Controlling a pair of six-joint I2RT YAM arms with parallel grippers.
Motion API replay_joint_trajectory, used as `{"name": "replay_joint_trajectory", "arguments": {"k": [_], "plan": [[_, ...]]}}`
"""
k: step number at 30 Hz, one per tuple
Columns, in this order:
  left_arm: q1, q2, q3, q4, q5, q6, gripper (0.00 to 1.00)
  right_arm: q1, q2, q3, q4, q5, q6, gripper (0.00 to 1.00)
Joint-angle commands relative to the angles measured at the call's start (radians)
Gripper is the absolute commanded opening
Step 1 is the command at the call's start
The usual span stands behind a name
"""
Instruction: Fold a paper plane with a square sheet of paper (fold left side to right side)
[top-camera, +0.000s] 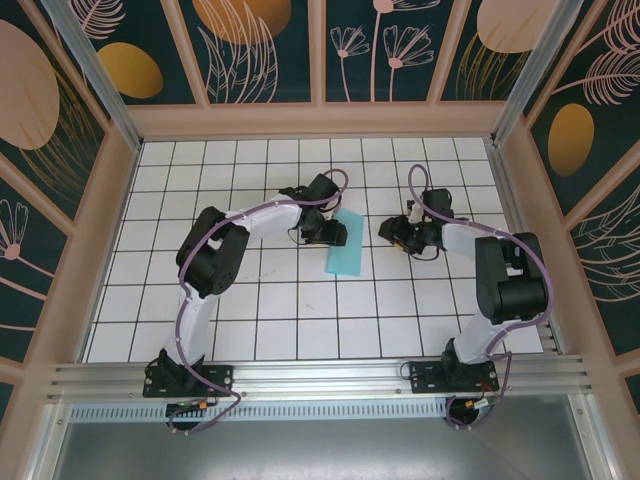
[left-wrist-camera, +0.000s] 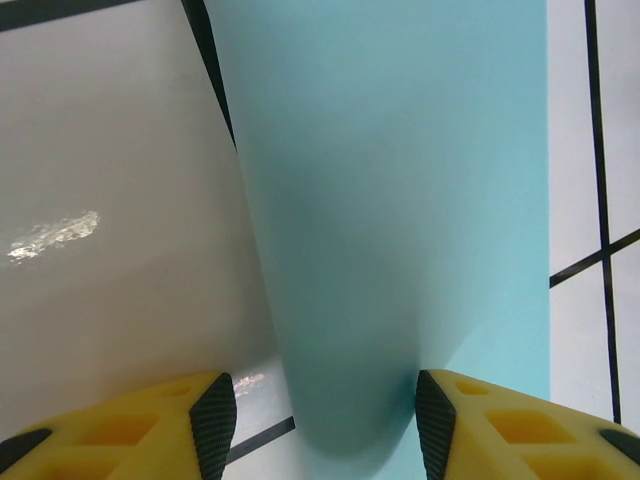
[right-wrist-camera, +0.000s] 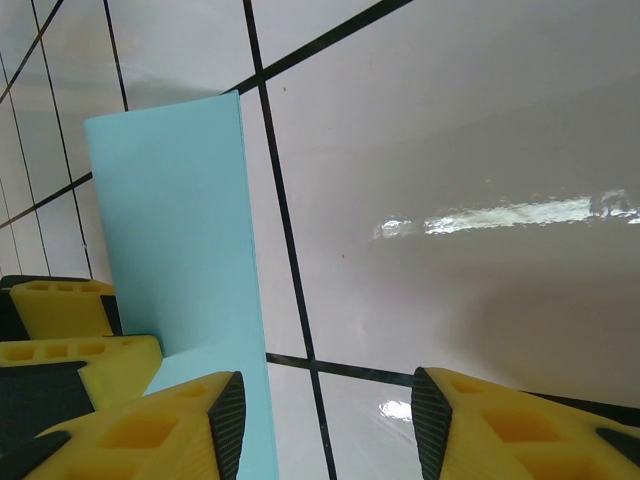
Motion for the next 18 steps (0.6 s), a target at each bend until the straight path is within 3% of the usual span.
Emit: {"name": "replay_joint_trajectory", "arguments": {"k": [1, 18], "plan": [[-0.028, 0.083, 0.006, 0.048, 0.034, -0.006, 0.54, 0.008, 0.001, -0.006, 0.01, -0.015, -0.001, 0.51], [-0.029, 0.095, 0.012, 0.043, 0.034, -0.003, 0.55, 0.015, 0.003, 0.002, 0.007, -0.014, -0.001, 0.51]]}}
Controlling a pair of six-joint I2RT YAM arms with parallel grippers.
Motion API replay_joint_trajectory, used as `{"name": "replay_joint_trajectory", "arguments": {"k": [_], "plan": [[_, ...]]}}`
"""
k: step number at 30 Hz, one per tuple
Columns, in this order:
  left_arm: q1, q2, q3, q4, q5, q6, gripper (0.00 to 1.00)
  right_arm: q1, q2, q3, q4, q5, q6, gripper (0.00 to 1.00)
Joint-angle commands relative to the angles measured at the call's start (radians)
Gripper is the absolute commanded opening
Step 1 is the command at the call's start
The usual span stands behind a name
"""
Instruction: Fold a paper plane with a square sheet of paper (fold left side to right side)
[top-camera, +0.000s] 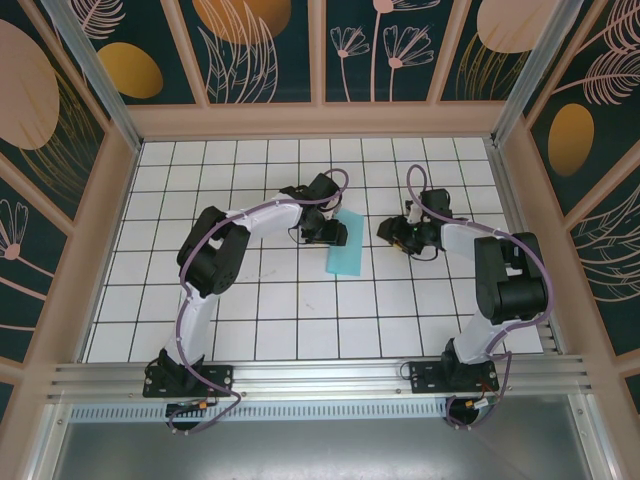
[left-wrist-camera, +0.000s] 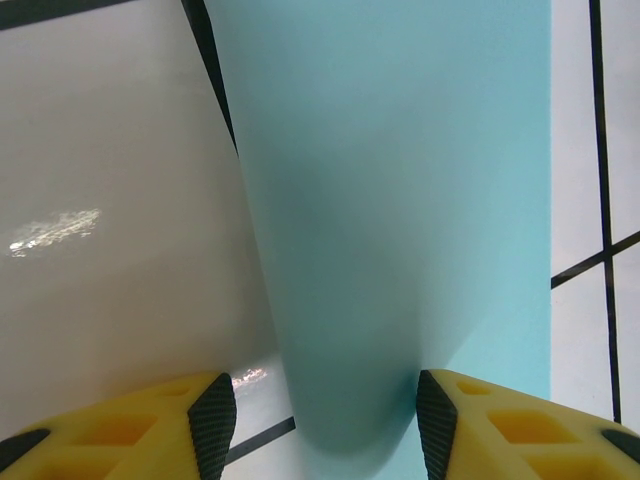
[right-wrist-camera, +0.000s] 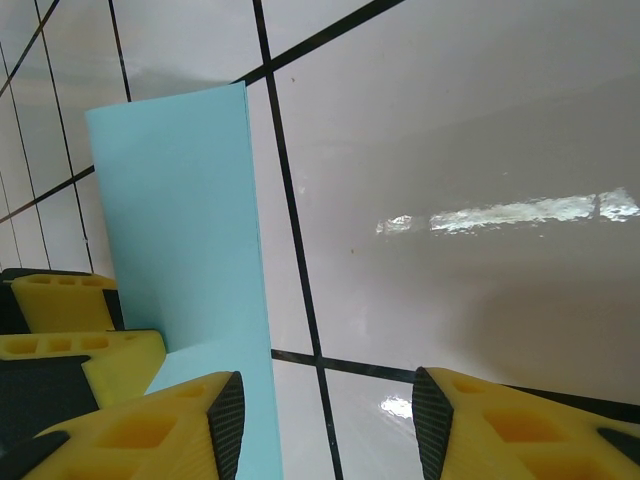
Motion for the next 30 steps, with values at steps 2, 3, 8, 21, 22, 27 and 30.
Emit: {"name": "replay_joint_trajectory", "arguments": {"k": [2, 3, 8, 21, 22, 27, 30], "plan": [[-0.027, 0.086, 0.0, 0.057, 0.036, -0.003, 0.55, 0.008, 0.004, 0.005, 0.006, -0.015, -0.002, 0.51], [-0.027, 0.089, -0.002, 0.057, 0.036, -0.002, 0.55, 0.009, 0.004, 0.006, 0.005, -0.015, -0.002, 0.51], [-0.029, 0.09, 0.0, 0.051, 0.036, 0.001, 0.55, 0.014, 0.007, 0.009, 0.005, -0.016, 0.0, 0.51], [-0.029, 0.09, -0.002, 0.05, 0.033, 0.003, 0.55, 0.071, 0.044, 0.033, 0.057, -0.064, 0.047, 0.42], [-0.028, 0.09, -0.001, 0.05, 0.033, 0.003, 0.55, 0.077, 0.051, 0.037, 0.064, -0.07, 0.052, 0.4], [-0.028, 0.09, -0.004, 0.05, 0.033, 0.002, 0.55, 0.117, 0.09, 0.064, 0.085, -0.08, 0.073, 0.3], [-0.028, 0.09, -0.005, 0.05, 0.031, 0.002, 0.55, 0.139, 0.112, 0.083, 0.086, -0.075, 0.078, 0.24]]}}
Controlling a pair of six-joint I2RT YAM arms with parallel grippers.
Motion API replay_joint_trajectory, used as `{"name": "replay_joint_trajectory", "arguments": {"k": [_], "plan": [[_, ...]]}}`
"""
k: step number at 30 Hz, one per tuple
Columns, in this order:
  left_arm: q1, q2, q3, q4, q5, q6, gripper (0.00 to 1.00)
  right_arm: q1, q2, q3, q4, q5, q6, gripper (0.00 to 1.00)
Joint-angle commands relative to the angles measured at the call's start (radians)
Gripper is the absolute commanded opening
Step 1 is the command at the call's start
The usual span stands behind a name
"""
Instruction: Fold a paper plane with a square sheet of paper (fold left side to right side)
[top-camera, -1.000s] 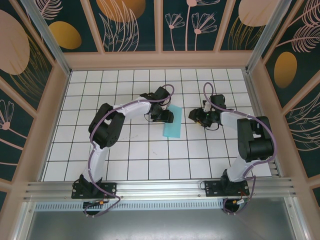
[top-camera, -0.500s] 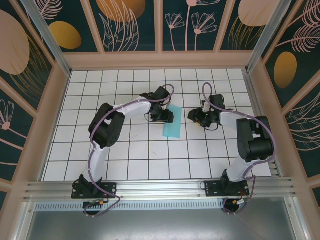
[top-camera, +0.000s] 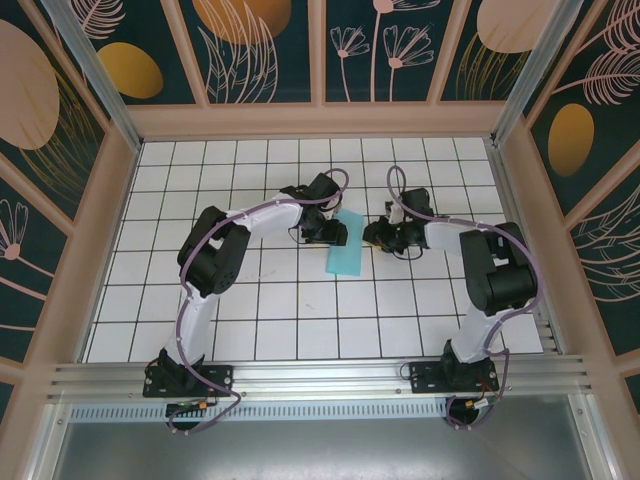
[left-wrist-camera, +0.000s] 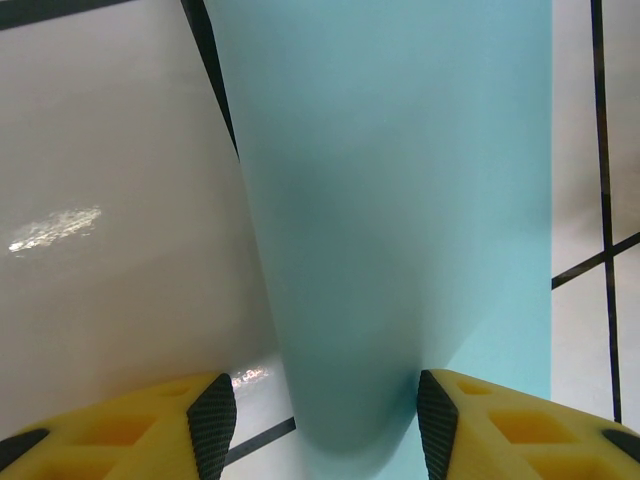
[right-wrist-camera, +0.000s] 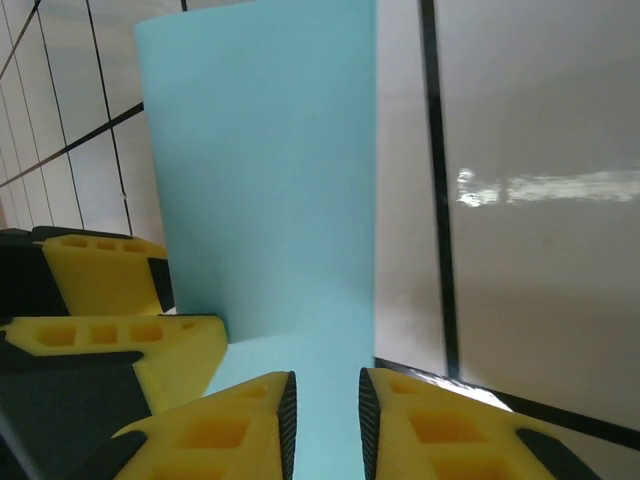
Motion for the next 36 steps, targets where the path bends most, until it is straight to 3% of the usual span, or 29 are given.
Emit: {"name": "replay_joint_trajectory", "arguments": {"k": [1, 22, 36], "plan": [[-0.029, 0.087, -0.008, 0.055, 0.031, 0.002, 0.55, 0.025, 0.033, 0.042, 0.024, -0.014, 0.014, 0.23], [-0.029, 0.068, -0.019, 0.06, 0.019, 0.002, 0.56, 0.075, 0.155, 0.111, -0.139, 0.111, -0.054, 0.16], [0.012, -0.181, -0.057, 0.098, -0.042, -0.029, 0.62, 0.079, 0.179, 0.11, -0.148, 0.12, -0.059, 0.14]]}}
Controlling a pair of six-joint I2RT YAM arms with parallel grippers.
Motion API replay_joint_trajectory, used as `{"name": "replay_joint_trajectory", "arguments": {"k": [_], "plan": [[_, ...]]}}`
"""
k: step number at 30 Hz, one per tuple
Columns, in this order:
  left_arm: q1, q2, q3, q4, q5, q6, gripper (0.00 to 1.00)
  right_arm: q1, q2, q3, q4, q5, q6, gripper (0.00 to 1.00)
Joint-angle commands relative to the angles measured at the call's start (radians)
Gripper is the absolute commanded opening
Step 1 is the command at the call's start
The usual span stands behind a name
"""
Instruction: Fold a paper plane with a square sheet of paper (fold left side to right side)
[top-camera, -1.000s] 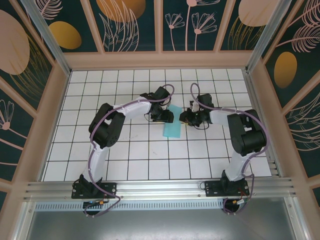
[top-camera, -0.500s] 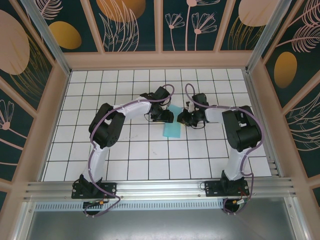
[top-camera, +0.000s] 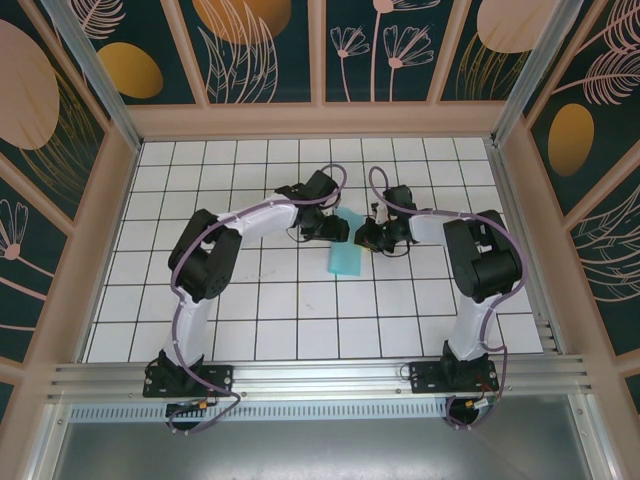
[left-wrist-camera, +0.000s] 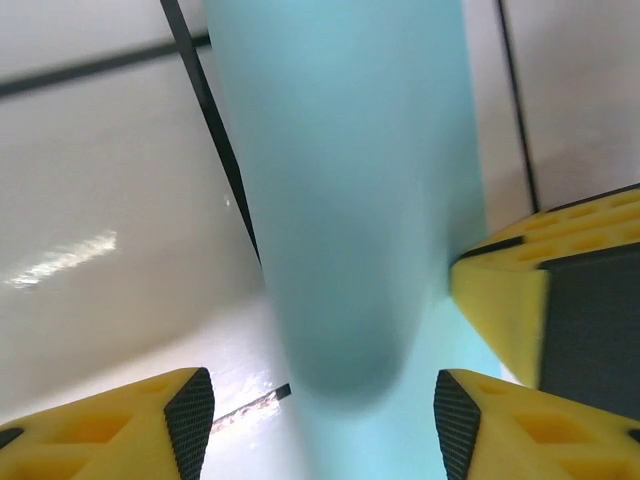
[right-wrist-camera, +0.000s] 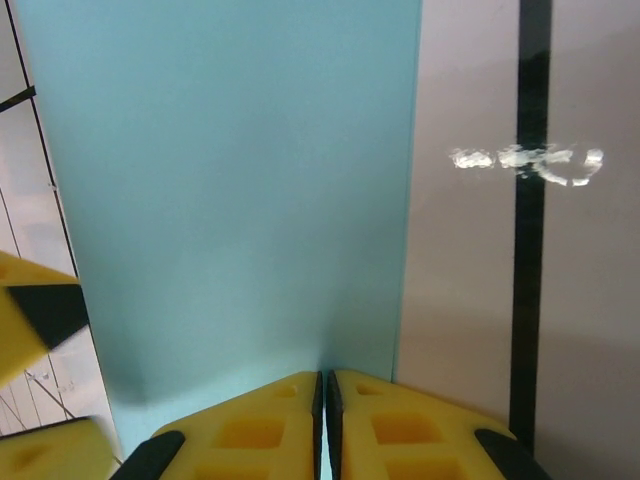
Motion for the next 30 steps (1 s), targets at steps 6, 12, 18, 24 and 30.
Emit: {"name": "replay_joint_trajectory", "arguments": {"k": [6, 12, 18, 24, 30], "plan": [[0.009, -0.095, -0.069, 0.177, 0.186, -0.065, 0.51, 0.011, 0.058, -0.001, -0.064, 0.055, -0.021, 0.14], [0.009, -0.035, -0.076, 0.219, 0.235, -0.087, 0.45, 0.012, 0.058, 0.004, -0.066, 0.053, -0.023, 0.14], [0.009, 0.018, -0.078, 0.227, 0.235, -0.093, 0.41, 0.012, 0.061, 0.008, -0.067, 0.053, -0.022, 0.14], [0.01, 0.047, -0.09, 0.193, 0.163, -0.075, 0.38, 0.014, 0.06, 0.008, -0.075, 0.056, -0.027, 0.14], [0.014, 0.054, -0.114, 0.162, 0.108, -0.045, 0.36, 0.014, 0.061, 0.008, -0.088, 0.072, -0.035, 0.14]]}}
